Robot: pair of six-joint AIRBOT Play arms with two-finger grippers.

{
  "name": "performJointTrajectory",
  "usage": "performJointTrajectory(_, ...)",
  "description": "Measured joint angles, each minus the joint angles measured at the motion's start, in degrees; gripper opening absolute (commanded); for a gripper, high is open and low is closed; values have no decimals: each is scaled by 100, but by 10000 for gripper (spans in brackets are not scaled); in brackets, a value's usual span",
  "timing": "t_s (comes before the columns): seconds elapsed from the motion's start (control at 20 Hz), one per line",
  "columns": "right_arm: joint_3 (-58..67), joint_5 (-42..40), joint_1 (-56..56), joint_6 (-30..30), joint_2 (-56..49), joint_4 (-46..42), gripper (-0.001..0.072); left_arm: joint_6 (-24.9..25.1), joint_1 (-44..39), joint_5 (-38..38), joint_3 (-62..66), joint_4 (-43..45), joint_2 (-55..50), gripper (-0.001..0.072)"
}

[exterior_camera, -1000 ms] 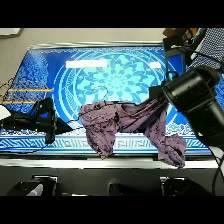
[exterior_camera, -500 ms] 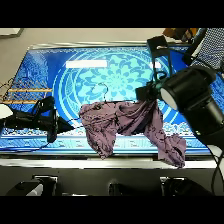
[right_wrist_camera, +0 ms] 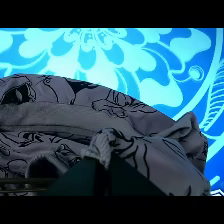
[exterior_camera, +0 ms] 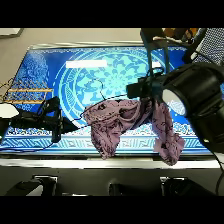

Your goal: Fold the clothes and pants, and hang the long-sleeved shirts on hangers.

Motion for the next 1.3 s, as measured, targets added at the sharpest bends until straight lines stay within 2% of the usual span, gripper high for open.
performJointTrajectory(0.25,92,833,11,35,0,-1102,38,4,57,-85,0,92,-7,22)
performJointTrajectory(0.5,107,981,11,13,-96,-1864,39,7,140,-205,0,201,-4,22)
performJointTrajectory(0.65,109,654,17,-190,-170,-1670,39,11,151,-173,0,236,-11,22)
performJointTrajectory(0.9,122,221,201,-407,-201,-562,38,24,66,59,0,173,-57,23)
performJointTrajectory(1.05,199,144,590,-455,-203,-417,38,22,-118,190,0,149,-116,22)
performJointTrajectory(1.3,417,461,920,-151,-205,-417,39,9,-306,503,0,13,-164,23)
